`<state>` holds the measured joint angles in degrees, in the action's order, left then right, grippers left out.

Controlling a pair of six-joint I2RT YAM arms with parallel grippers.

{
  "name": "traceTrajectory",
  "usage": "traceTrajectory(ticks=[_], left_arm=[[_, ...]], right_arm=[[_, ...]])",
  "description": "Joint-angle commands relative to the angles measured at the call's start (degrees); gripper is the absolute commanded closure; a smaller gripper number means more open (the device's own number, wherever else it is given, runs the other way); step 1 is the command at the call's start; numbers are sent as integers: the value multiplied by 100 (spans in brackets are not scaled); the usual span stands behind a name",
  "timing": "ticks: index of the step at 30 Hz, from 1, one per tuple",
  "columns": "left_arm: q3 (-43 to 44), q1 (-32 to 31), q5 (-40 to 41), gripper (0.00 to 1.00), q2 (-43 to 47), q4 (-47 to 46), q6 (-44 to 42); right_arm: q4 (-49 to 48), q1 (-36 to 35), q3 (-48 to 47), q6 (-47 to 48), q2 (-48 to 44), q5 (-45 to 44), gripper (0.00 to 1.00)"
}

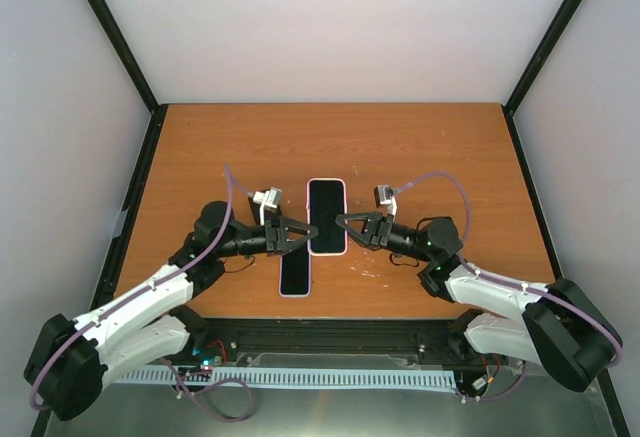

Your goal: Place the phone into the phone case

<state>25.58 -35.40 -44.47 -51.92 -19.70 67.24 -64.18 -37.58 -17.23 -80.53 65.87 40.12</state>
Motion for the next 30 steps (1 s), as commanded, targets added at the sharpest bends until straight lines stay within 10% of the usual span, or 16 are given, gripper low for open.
traceTrajectory(ticks=[1, 11, 16, 21, 30], left_arm=[[109, -144, -97, 33, -132, -179, -106], [316, -166, 302, 88, -161, 548, -361], [512, -177, 456, 98, -258, 989, -488], [518, -173, 461, 94, -299, 941, -408], [809, -130, 892, 49, -170, 1298, -743]], right_arm=[[447, -12, -303, 494, -205, -492, 88], [1125, -12, -238, 760, -423, -848, 88], [1749, -12, -377, 1079, -603, -928, 88], [2206, -12, -447, 1307, -774, -964, 89], [2436, -12, -441, 1614, -1066, -330, 89]])
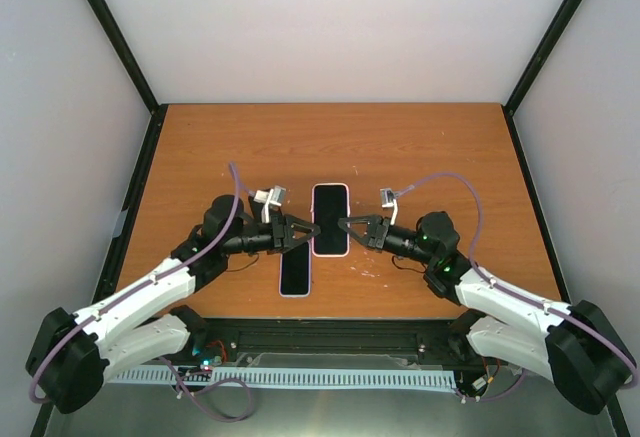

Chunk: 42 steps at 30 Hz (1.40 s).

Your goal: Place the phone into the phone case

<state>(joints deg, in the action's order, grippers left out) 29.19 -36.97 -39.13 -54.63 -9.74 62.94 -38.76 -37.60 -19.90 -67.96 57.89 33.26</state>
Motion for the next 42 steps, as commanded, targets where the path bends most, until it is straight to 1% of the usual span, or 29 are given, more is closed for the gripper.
traceTrajectory(ticks=[1, 3, 6, 10, 12, 14, 15, 18, 20, 21, 23, 26, 28, 29, 31, 34, 37, 38, 39, 42], left_arm=[[509, 55, 401, 47, 107, 325, -385], [623, 145, 486, 43, 92, 404, -491], [739, 303, 473, 42, 31, 389, -585], [924, 331, 282, 43, -140, 281, -705], [989, 331, 249, 46, -249, 294, -742], [999, 336, 243, 53, -285, 274, -749], [986, 335, 253, 59, -294, 272, -755], [993, 344, 331, 82, -312, 349, -810], [1016, 340, 445, 92, -331, 485, -857], [1027, 336, 525, 95, -340, 549, -881], [1084, 335, 641, 98, -389, 741, -950], [1250, 333, 739, 98, -514, 1036, -1105], [1288, 335, 731, 92, -539, 1090, -1110], [1303, 342, 736, 86, -532, 1115, -1100], [1324, 333, 772, 66, -487, 1176, -1099], [1332, 340, 918, 35, -345, 1398, -1094], [1329, 334, 1225, 15, -112, 1762, -1116], [1324, 333, 1333, 6, -36, 1928, -1131], [1319, 339, 1516, 1, 40, 2120, -1149], [1325, 339, 1939, 1, 223, 2617, -1205]], right_arm=[[-55, -16, -171, 398, -315, 449, 88], [-34, -18, -142, 440, -439, 618, 88], [77, -19, -130, 493, -591, 826, 88], [472, -26, -184, 660, -684, 907, 88], [509, -28, -177, 701, -681, 955, 88], [510, -25, -161, 711, -666, 986, 88], [510, -35, -151, 706, -654, 1002, 88], [565, -36, -149, 739, -643, 1016, 88], [648, -42, -155, 762, -654, 989, 88], [710, -45, -169, 782, -662, 945, 88], [927, -45, -195, 842, -693, 865, 89], [1191, -45, -251, 972, -745, 764, 89], [1343, -45, -286, 1050, -798, 681, 89], [1401, -43, -297, 1089, -821, 646, 89], [1523, -45, -310, 1149, -854, 563, 89], [1972, -45, -351, 1377, -876, 336, 89], [2545, -45, -399, 1674, -839, 31, 89], [2701, -45, -396, 1755, -802, -87, 89], [2821, -41, -392, 1838, -746, -231, 89], [3148, -36, -391, 2054, -479, -497, 89]])
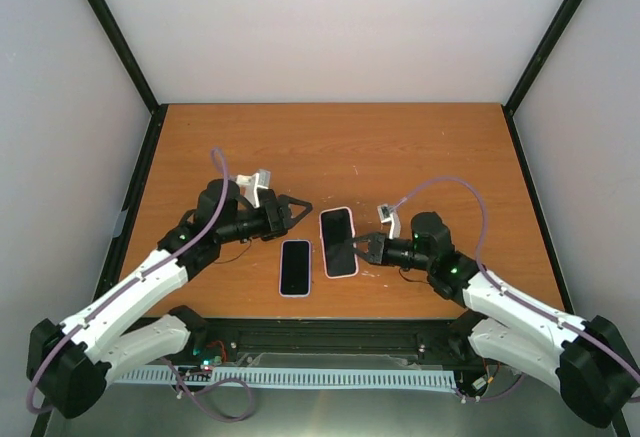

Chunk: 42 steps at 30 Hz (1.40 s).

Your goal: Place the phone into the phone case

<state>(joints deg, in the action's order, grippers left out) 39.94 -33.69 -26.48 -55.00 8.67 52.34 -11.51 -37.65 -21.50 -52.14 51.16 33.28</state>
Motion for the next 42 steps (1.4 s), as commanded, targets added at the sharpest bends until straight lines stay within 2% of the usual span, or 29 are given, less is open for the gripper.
traceTrajectory(ticks=[1, 6, 10, 16, 20, 24, 30, 35, 37, 38, 42], left_arm=[[240, 7, 793, 1, 317, 935, -162], [177, 10, 1264, 1, 583, 1538, -230], [74, 12, 1613, 0, 847, 1833, -174], [-67, 12, 1768, 1, 1152, 1940, -130], [-111, 12, 1868, 0, 1265, 2025, -96], [-113, 16, 1929, 1, 1338, 2103, -88], [-46, 7, 2039, 1, 1420, 2161, -83], [80, 12, 2202, 1, 1423, 2317, -10], [146, 12, 2322, 1, 1427, 2425, 17], [184, 12, 2377, 1, 1423, 2469, 26], [389, 12, 2531, 1, 1444, 2603, -68]], right_arm=[[458, -27, -230, 529, 313, -551, 89], [361, 22, -210, 773, 994, -821, 89], [40, 177, -298, 799, 1641, -703, 89], [-309, 466, -487, 787, 2391, -667, 89], [-409, 597, -543, 819, 2707, -695, 85], [-28, 636, -711, 940, 2898, -865, 74], [1096, 645, -1072, 1182, 2708, -1260, 37], [2024, 645, -1284, 1421, 2032, -1653, 16], [2433, 645, -1397, 1521, 1689, -1810, 3], [2634, 647, -1460, 1563, 1497, -1886, 0], [3417, 645, -1793, 1730, 685, -2219, 0]])
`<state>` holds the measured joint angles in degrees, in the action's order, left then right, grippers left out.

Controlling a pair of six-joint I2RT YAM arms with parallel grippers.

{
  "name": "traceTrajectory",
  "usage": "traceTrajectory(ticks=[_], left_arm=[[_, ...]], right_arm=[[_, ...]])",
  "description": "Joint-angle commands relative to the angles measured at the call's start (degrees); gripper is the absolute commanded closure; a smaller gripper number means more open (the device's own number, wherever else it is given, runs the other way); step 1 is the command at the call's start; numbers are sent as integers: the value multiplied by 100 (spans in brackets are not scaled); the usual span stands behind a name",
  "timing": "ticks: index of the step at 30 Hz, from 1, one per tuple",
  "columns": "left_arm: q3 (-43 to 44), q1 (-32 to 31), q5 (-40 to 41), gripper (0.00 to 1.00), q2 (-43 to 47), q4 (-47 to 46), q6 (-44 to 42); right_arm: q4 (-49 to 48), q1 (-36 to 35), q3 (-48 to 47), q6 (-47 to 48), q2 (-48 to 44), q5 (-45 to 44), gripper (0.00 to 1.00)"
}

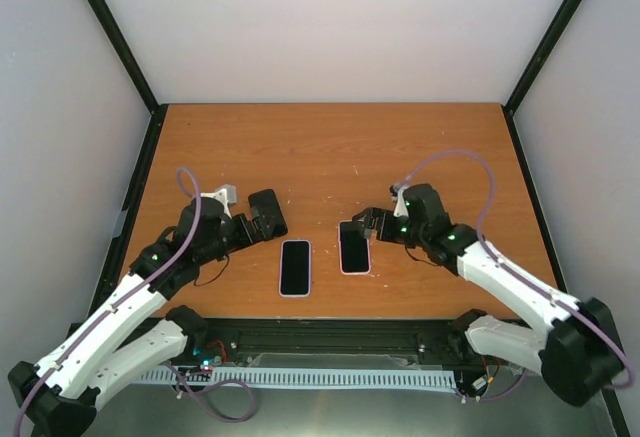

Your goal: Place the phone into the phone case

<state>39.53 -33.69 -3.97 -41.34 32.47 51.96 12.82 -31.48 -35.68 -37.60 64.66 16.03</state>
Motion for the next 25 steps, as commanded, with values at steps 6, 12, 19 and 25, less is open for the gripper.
traceTrajectory(ticks=[6, 12, 19, 25], left_arm=[[1143, 12, 504, 1, 171, 397, -283], [1650, 12, 704, 0, 345, 504, -544], [1628, 7, 807, 0, 608, 496, -623], [1334, 12, 670, 1, 808, 339, -655]], right_arm=[[1792, 28, -849, 411, -1806, -931, 0], [2124, 29, -1208, 297, -2454, -771, 0], [2157, 29, -1169, 84, -2852, -612, 0], [2133, 32, -1065, 11, -2921, -623, 0]])
